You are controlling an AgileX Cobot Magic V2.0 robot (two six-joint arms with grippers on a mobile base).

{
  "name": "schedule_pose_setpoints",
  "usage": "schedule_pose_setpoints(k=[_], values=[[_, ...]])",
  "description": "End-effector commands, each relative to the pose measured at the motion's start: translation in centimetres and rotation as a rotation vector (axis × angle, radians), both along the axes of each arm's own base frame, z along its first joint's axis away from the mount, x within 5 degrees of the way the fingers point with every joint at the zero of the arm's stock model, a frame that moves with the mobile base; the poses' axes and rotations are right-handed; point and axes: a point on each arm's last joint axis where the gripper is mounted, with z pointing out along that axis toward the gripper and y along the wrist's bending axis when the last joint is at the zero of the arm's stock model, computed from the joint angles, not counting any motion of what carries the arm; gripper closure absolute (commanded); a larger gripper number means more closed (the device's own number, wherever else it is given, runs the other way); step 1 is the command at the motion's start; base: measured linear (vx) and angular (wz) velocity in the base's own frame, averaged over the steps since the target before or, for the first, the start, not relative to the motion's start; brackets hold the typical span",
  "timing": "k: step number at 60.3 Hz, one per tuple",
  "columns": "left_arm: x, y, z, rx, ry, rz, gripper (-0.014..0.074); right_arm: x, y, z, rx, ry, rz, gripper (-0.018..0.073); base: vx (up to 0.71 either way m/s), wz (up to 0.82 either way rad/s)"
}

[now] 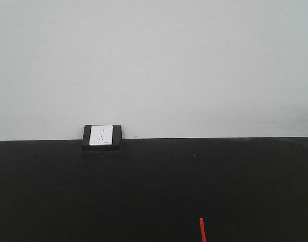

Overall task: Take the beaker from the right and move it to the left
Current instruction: 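Lower the right gripper toward the glass beaker with the red rod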

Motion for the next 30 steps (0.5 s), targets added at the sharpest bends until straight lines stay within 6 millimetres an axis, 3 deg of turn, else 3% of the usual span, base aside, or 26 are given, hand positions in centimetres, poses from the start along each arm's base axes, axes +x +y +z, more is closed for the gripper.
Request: schedule_pose_setpoints(k=[1, 15, 24, 30], values=[[0.2, -0.1, 0.1, -0.003, -0.064, -0.011, 0.0603, -0.1, -0.2, 0.6, 0.007, -0.091, -0.016, 0.0564, 0.0, 0.0], [0.2, -0.1, 0.1, -0.003, -0.064, -0.011, 0.0603, -0.1, -0.2, 0.6, 0.012, -0.094, -0.016, 0.0564, 0.0, 0.0], [0.2, -0.1, 0.1, -0.003, -0.064, -0.011, 0.0603, -0.5, -0.4, 2.4, 0.047, -0.237, -0.034, 0.0564, 0.0, 0.0], [0.2, -0.1, 0.1, -0.003, -0.064, -0.011, 0.0603, -0.8, -0.5, 4.6, 0.078, -0.278, -0.034, 0.0564, 0.0, 0.0]])
